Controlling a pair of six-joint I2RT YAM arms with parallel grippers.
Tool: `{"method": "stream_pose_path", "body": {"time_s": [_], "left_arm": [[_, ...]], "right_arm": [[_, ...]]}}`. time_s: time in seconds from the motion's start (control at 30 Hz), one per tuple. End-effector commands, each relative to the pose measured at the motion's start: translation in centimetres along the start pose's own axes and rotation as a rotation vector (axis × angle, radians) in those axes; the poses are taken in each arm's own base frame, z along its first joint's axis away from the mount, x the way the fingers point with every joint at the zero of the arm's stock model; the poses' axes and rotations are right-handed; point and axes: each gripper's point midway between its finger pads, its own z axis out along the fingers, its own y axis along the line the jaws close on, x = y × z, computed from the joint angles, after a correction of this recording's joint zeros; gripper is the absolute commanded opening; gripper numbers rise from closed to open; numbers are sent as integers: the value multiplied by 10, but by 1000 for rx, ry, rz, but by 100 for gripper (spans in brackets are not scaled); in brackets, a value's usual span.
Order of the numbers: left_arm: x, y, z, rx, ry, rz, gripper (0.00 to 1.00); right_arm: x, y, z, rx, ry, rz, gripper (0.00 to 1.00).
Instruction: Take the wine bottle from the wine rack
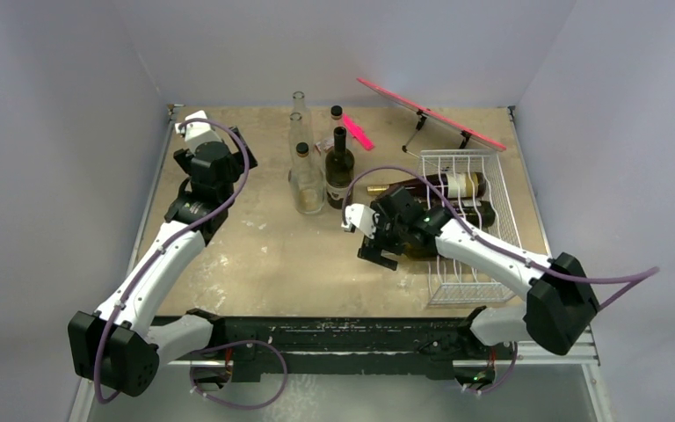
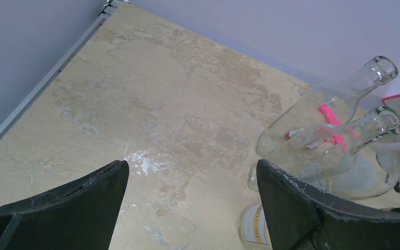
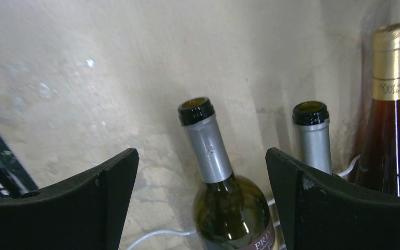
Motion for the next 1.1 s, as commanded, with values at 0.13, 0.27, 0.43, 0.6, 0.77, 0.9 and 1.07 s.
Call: {"method": "stream_pose_path", "body": {"time_s": [0.13, 0.27, 0.43, 0.6, 0.77, 0.9, 1.07], "left_arm": [[-27, -4, 0, 3, -62, -41, 92], [-24, -4, 1, 3, -54, -37, 92], [-25, -3, 2, -6, -57, -33, 92], [-25, -2, 1, -6, -58, -33, 92], [-26, -3, 1, 0, -60, -39, 92], [-27, -3, 0, -1, -62, -40, 92], [-26, -3, 0, -1, -60, -38, 92]], "right_arm": [[30, -29, 20, 154, 183, -124, 88], [36, -25, 36, 119, 228, -137, 81], [54, -24, 52, 125, 331, -159, 71], [67, -29, 52, 172, 387, -176, 65], [72, -31, 51, 189, 404, -182, 63], [72, -31, 53, 184, 408, -178, 57], [61, -18, 56, 119, 361, -184, 43]]}}
